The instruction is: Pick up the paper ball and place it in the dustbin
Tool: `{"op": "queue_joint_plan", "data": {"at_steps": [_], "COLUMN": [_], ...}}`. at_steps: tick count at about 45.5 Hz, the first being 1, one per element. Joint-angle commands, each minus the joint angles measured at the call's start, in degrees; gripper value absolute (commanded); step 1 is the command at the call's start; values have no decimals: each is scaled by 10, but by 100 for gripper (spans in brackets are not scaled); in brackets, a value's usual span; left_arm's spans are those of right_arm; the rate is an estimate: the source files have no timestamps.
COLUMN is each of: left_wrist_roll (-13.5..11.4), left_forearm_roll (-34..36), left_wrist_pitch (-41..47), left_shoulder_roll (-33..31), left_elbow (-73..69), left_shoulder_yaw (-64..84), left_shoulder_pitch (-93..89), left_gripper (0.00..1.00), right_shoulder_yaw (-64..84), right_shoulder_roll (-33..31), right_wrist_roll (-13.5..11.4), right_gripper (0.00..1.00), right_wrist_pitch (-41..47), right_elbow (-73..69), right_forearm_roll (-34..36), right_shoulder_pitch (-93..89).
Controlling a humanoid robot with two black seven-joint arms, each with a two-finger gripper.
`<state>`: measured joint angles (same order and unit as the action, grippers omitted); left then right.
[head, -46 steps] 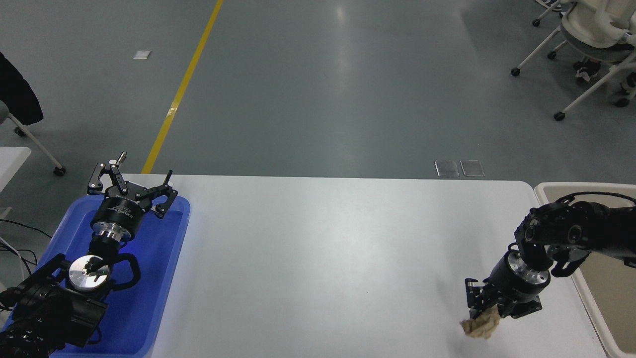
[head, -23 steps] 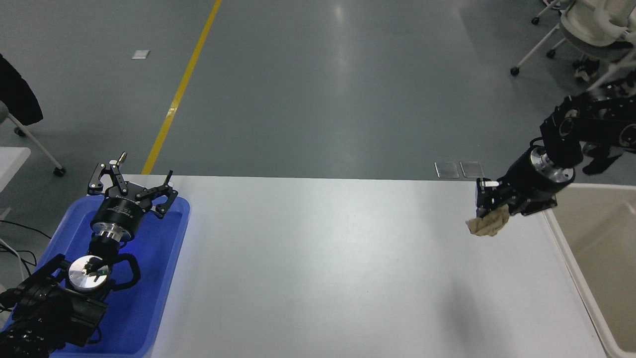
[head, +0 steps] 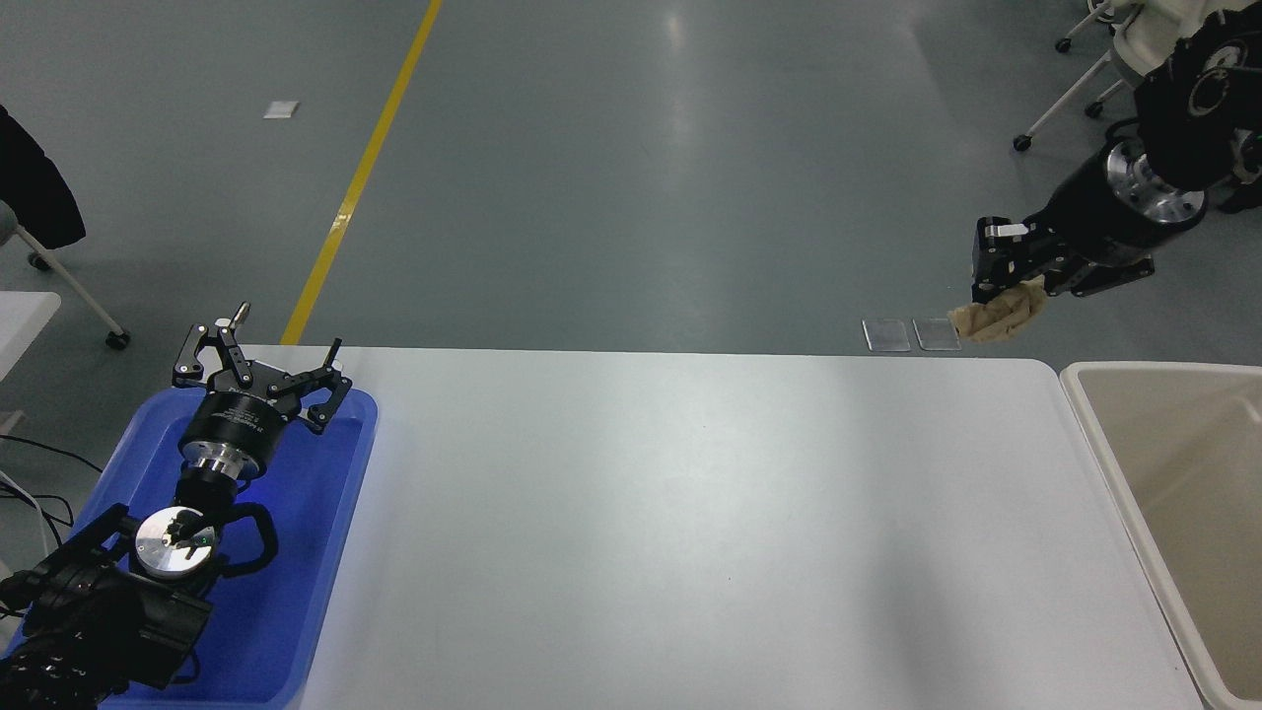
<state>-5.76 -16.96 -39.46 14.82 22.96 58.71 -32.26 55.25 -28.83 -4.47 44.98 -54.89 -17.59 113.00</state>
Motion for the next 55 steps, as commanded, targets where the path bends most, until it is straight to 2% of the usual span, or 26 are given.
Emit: {"op": "queue_joint_plan", "data": {"at_steps": [1,14,22,47,55], "left_wrist_roll": [0,0,0,0,0], "left_forearm_roll": [0,0,0,0,0], "left_wrist_pitch": [0,0,0,1,1], "left_shoulder_roll": [-1,0,0,-1,0], "left_elbow": [0,0,0,0,0], "left_shoulder_yaw": [0,0,0,0,0], "left_shoulder_pitch": [0,0,0,0,0], "left_gripper": [100,100,100,100,100], "right_shoulder_yaw": [3,-51,-116,-280,-331], "right_shoulder_roll": [-18,-40,-47,-43,-28], "right_wrist_roll": [0,0,0,1,2], "right_gripper": [0,0,0,0,0], "right_wrist_pitch": [0,0,-4,-391,-481], "right_elbow": [54,299,396,444,444], "right_forearm_roll": [-1,8,8,9,9], "right_shoulder_pitch": [-25,-215,-308,-516,-581]}}
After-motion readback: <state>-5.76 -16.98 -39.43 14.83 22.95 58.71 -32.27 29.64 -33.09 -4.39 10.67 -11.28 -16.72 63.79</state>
